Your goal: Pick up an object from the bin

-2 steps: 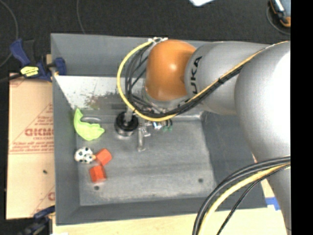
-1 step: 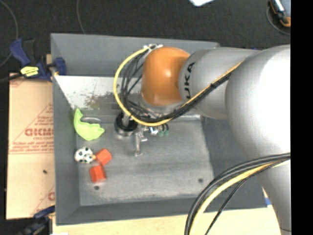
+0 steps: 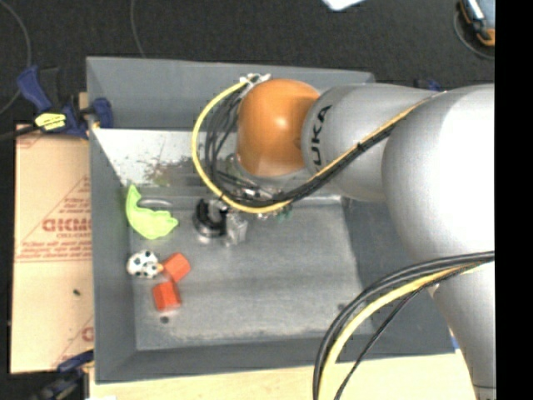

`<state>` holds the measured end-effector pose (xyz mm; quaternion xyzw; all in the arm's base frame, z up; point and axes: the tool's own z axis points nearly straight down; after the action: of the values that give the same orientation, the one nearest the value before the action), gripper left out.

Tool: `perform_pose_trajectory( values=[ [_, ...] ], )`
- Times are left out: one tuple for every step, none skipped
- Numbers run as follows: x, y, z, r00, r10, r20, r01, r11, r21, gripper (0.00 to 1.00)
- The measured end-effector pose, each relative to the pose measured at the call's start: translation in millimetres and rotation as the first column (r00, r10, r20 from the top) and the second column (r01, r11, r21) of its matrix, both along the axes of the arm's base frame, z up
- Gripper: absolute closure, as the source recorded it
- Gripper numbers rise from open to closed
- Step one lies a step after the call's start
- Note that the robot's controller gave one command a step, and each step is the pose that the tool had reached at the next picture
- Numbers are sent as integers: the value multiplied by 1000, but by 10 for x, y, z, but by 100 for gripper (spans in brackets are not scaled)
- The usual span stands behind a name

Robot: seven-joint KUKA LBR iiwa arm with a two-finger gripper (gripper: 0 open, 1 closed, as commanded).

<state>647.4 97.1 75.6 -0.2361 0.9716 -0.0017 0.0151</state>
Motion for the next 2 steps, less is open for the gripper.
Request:
perform_pose_trajectory(
  values=[
    [0,0,0,1000,-2,0,2,1000,1,100],
    [0,0,0,1000,-4,-1,4,1000,1,100]
  ],
)
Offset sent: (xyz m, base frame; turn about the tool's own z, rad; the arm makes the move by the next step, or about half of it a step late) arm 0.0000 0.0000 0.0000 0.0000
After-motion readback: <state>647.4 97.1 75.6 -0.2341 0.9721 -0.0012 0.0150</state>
